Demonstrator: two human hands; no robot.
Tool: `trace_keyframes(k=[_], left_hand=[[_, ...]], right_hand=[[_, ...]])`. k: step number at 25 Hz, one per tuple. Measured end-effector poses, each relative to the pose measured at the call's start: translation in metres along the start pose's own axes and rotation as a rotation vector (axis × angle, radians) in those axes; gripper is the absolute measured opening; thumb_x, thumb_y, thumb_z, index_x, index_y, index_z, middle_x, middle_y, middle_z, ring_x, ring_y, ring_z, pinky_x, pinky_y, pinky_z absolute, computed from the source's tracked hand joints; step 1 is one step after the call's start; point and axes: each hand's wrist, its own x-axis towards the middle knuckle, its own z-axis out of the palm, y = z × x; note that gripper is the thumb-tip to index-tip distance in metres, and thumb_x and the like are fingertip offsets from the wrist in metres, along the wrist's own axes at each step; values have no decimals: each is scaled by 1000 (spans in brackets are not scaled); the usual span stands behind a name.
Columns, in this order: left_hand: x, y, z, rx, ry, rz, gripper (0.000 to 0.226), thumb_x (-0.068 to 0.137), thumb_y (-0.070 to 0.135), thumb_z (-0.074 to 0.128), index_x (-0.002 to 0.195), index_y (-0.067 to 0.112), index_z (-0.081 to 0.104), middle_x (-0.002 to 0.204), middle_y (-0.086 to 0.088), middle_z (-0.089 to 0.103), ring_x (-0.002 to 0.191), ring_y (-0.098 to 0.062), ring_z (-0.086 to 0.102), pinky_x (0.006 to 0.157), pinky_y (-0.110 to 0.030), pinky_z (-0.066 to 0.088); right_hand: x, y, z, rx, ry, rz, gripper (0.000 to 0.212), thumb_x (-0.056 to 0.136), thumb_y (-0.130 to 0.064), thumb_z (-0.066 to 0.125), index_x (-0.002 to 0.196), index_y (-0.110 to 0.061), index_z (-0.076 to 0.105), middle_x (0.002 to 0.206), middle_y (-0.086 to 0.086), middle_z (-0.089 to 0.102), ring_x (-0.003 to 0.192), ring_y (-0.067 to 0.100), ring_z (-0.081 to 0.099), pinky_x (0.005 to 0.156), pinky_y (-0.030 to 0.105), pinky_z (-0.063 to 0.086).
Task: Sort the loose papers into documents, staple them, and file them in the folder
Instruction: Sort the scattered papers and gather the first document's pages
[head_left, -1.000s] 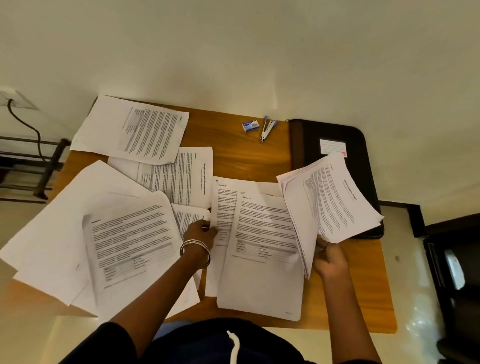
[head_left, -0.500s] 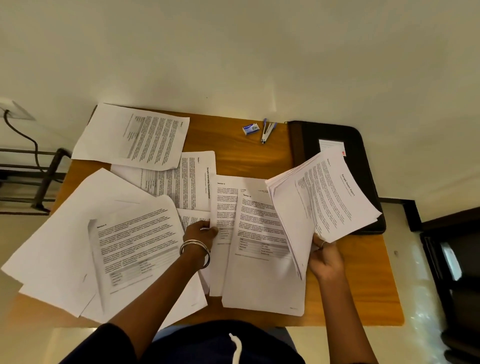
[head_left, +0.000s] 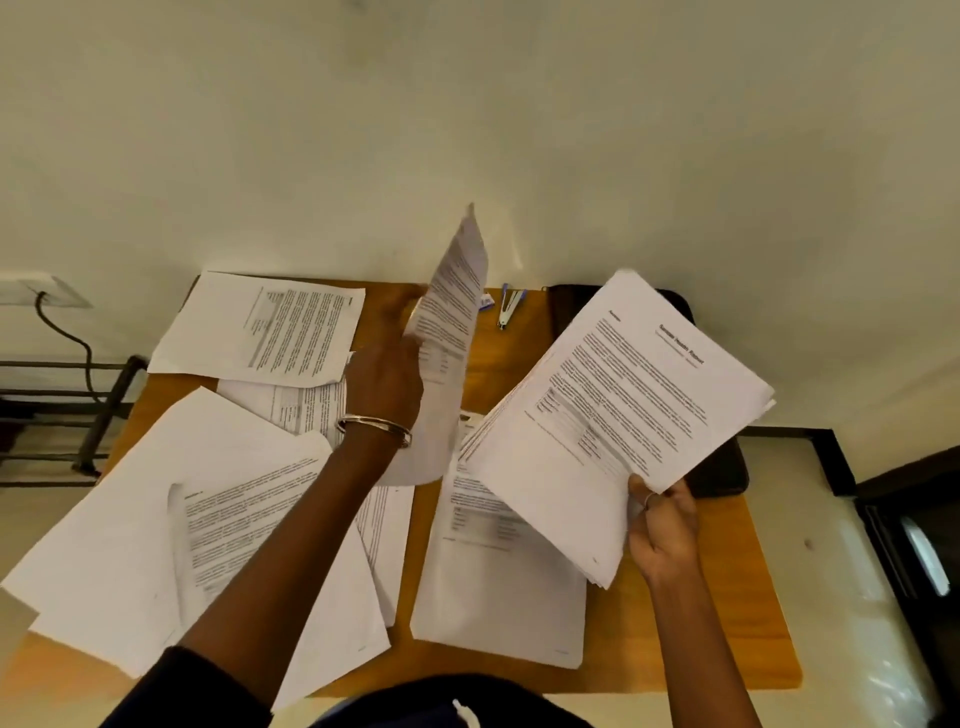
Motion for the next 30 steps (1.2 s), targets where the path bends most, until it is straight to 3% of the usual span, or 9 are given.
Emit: trace_keyframes(k=[4,9,14,16,18,20,23,26,30], left_hand=[[1,32,18,-62,-209,200,29,89,-3,52,111,9,66,98,-10,66,82,-22,62,69,2,35],[-31,62,38,-411,-346,-53,22,92,30,53,109,19,63,96,9,67,75,-6,68,59,-13,51],[-50,67,50,-548,-323,-265,32,82,17,68,111,19,55,100,10,65,85,-17,69,57,-18,54],[-59,60,51,-575,-324,-205,53,79,16,72,121,40,50,121,11,57,99,-26,65,64,-25,57],[-65,49,55,-466,-287,-161,78,76,8,74,117,64,39,147,0,32,109,-25,57,73,-32,57],[-67,36,61,-318,-233,-198,70,78,3,69,124,47,40,143,-4,38,106,-26,58,78,-34,56],[-66,28,68,-173,-73,-275,37,81,1,63,116,11,55,111,-10,64,99,-31,62,83,-42,53],[-67,34,63,-196,103,-280,34,83,-2,61,116,1,55,105,-12,64,92,-24,57,77,-32,45],[-82,16,59,-201,86,-286,42,81,24,63,114,2,54,101,-11,63,88,-27,58,71,-29,44]], right_hand=[[4,-36,11,-11,-211,13,42,90,9,51,121,-16,62,115,8,69,106,24,65,88,44,55],[13,-52,14,-61,-363,11,40,90,7,53,124,-13,59,117,9,68,108,24,65,86,40,56],[26,-58,7,-99,-442,8,39,86,-4,62,124,-12,58,120,11,67,109,28,64,83,39,56],[34,-64,2,-67,-474,27,51,83,-1,64,131,-10,51,122,14,65,111,32,63,84,44,56],[40,-71,4,-109,-457,-36,61,77,7,67,132,-11,47,119,14,66,109,31,64,82,48,56],[39,-76,13,-236,-438,-147,51,79,8,67,124,-11,54,110,10,70,104,31,66,78,44,58],[25,-82,33,-330,-445,-284,34,84,3,65,112,-15,61,100,2,72,97,22,69,74,35,59],[11,-85,50,-362,-473,-395,36,86,-2,66,118,-16,56,102,-1,69,96,11,68,73,28,59],[5,-60,49,-517,-562,-376,47,90,-8,61,134,-15,47,117,-1,63,110,14,62,80,24,57]])
